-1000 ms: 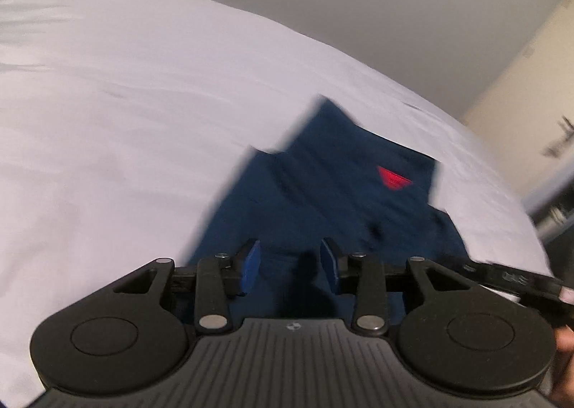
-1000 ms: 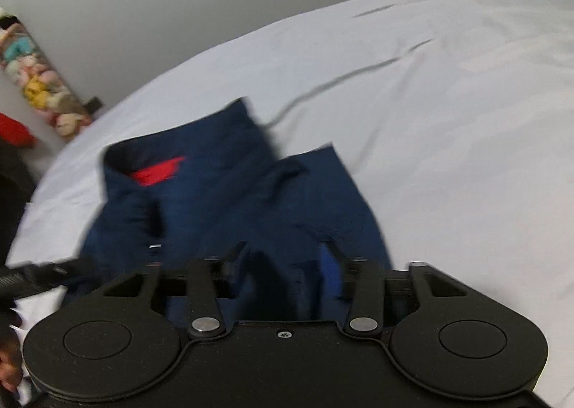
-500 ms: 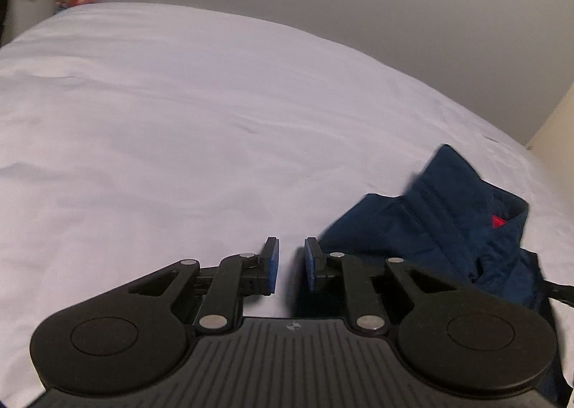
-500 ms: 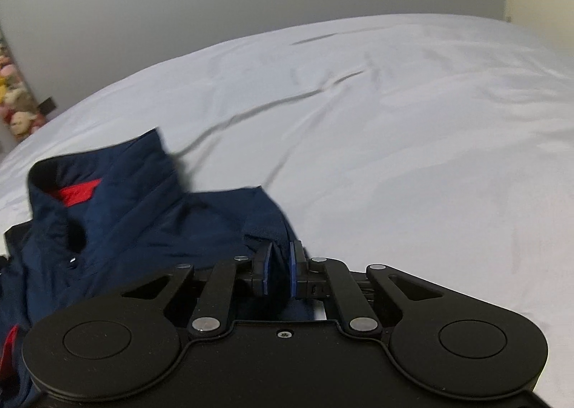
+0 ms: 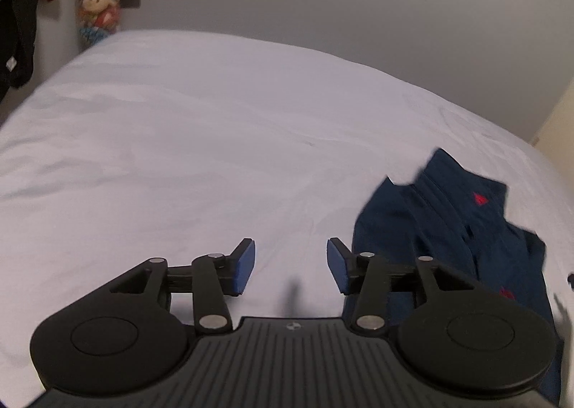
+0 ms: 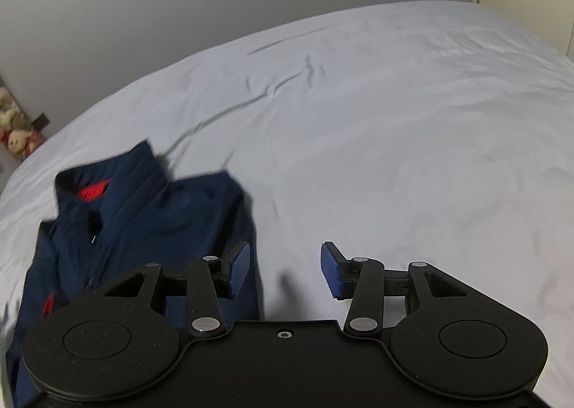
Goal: Fold clothes
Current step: 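Move both tools to the hem of the folded shirt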
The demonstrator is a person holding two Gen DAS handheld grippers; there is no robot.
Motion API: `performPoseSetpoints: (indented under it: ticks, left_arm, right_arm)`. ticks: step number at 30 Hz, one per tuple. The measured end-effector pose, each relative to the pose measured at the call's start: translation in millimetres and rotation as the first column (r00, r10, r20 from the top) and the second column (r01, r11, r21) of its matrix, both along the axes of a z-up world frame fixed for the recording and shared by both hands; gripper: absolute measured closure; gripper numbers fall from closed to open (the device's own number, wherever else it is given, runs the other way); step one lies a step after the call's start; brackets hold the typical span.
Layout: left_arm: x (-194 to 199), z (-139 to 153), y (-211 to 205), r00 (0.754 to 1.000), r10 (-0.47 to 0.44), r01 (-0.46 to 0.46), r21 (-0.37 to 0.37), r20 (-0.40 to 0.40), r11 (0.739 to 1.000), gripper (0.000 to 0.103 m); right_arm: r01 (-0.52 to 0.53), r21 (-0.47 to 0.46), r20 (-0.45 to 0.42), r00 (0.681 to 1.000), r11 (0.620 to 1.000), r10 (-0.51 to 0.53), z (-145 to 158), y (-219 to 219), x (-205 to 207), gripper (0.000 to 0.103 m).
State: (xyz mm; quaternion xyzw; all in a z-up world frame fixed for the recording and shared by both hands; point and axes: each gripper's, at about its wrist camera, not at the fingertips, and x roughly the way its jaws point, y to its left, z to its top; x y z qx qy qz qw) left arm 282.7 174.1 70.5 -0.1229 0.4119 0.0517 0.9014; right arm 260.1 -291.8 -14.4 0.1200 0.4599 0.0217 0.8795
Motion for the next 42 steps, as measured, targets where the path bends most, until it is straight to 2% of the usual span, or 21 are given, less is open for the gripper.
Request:
performPoseSetpoints:
  ticks: [6,11,13,15,17,19,21,24,28,31,34,42]
  left_arm:
    - [-49.7,16.0,-22.2,0.992,-0.127,0.129,0.103,-0.021,0.986,0.055]
    - [-89.3,20.1,-40.9,0.977,-0.192,0.203,0.12,-0.097,0.972,0.054]
    - [-113.3,19.8,-50.0,0.964,-0.238,0.254,0.146,-0.12,0.956,0.051]
    - [-132.1,18.6,-55.2,0.951,-0.27,0.293,0.16,-0.149,0.943,0.044]
    - [-150.0,13.7,-61.4,0.936,-0.299,0.329,0.16,-0.188,0.931,0.043]
    - [-166.7,8.1,-66.3,0.922,-0.31,0.346,0.139,-0.231,0.928,0.043]
    - [-186.4,-2.8,-70.4,0.904,-0.324,0.356,0.073,-0.277,0.932,0.043]
    - [-204.3,-13.6,-73.1,0.896,-0.319,0.335,-0.004,-0.309,0.942,0.043]
    - [-217.9,-26.8,-75.9,0.885,-0.287,0.302,-0.018,-0.367,0.953,0.04]
    - [-225.7,-44.0,-76.1,0.864,-0.267,0.264,-0.068,-0.426,0.962,0.04]
    - [-230.0,-56.8,-78.9,0.853,-0.271,0.248,-0.111,-0.447,0.962,0.039]
    - [-230.1,-87.7,-92.9,0.831,-0.286,0.232,-0.17,-0.477,0.958,0.04]
  right_arm:
    - [-0.113,-0.047,-0.034,0.993,0.992,0.112,28.6,1.9,-57.9,0.058]
    - [-0.187,-0.061,-0.087,0.98,0.981,0.181,40.9,4.2,-99.6,0.058]
    - [-0.217,-0.076,-0.123,0.971,0.973,0.206,43.8,4.6,-124.5,0.058]
    - [-0.273,-0.097,-0.171,0.952,0.957,0.254,43.1,6.8,-151.7,0.057]
    - [-0.295,-0.081,-0.232,0.934,0.952,0.27,36.6,5.8,-169.3,0.057]
    - [-0.31,-0.05,-0.296,0.913,0.949,0.283,28.6,3.4,-189.2,0.057]
    - [-0.304,-0.006,-0.329,0.9,0.953,0.285,21.7,-0.8,-204.4,0.057]
    - [-0.303,0.05,-0.38,0.875,0.952,0.299,9.2,-6.5,-233.6,0.056]
    - [-0.297,0.085,-0.426,0.852,0.951,0.304,-4.2,-11.8,-264.2,0.055]
    - [-0.277,0.121,-0.47,0.83,0.953,0.301,-18.8,-16.5,-286.5,0.053]
    - [-0.264,0.145,-0.49,0.818,0.954,0.301,-28.1,-21.3,-301.0,0.053]
    - [-0.204,0.204,-0.517,0.808,0.957,0.282,-46.3,-36.6,-328.3,0.053]
